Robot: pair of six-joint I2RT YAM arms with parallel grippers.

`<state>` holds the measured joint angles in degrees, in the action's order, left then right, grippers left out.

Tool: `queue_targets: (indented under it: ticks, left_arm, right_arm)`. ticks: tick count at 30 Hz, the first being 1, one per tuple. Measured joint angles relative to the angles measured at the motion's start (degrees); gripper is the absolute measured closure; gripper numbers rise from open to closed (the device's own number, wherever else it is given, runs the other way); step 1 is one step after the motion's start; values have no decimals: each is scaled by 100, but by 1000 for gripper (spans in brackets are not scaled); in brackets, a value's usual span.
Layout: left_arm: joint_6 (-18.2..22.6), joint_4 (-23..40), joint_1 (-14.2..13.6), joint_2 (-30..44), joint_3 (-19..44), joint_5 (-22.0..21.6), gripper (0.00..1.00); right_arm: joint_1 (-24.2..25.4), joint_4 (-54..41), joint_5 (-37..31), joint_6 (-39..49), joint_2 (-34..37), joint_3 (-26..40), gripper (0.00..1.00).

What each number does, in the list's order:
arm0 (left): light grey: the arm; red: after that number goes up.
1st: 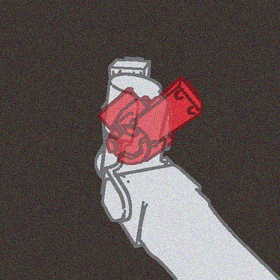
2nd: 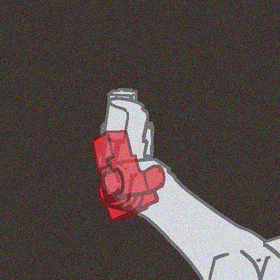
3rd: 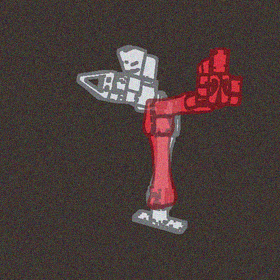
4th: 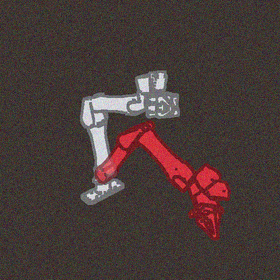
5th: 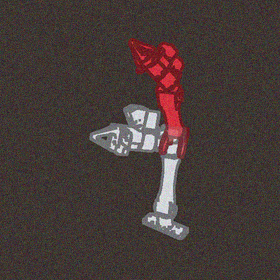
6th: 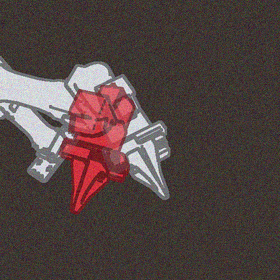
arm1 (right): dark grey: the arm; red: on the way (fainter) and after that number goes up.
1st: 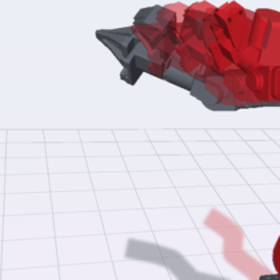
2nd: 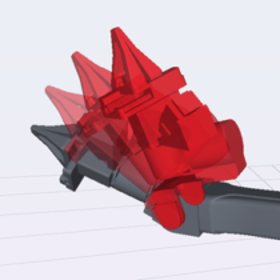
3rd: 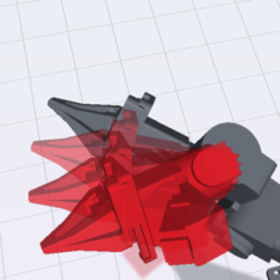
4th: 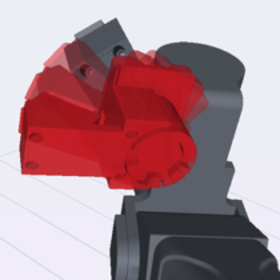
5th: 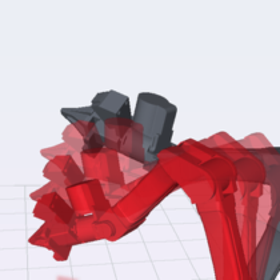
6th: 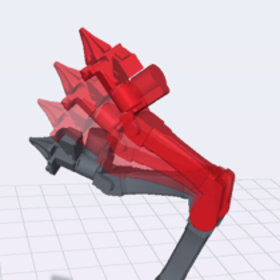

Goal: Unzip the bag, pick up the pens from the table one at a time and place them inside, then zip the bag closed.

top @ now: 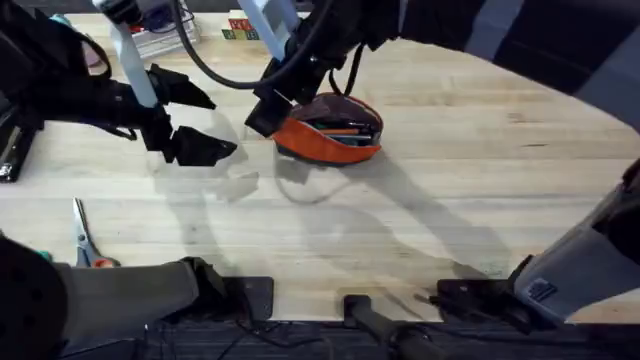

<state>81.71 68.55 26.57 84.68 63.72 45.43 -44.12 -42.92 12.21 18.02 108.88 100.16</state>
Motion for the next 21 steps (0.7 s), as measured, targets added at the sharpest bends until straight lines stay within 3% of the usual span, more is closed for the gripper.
queue_targets:
  ticks: [8, 21]
  left_arm:
    - [0, 0, 0, 0, 0, 0, 8]
    - [0, 0, 0, 0, 0, 0, 8]
  right_arm:
    - [0, 10, -2, -105, 0, 0, 3]
    - [0, 361, -125, -1508, 16, 0, 3]
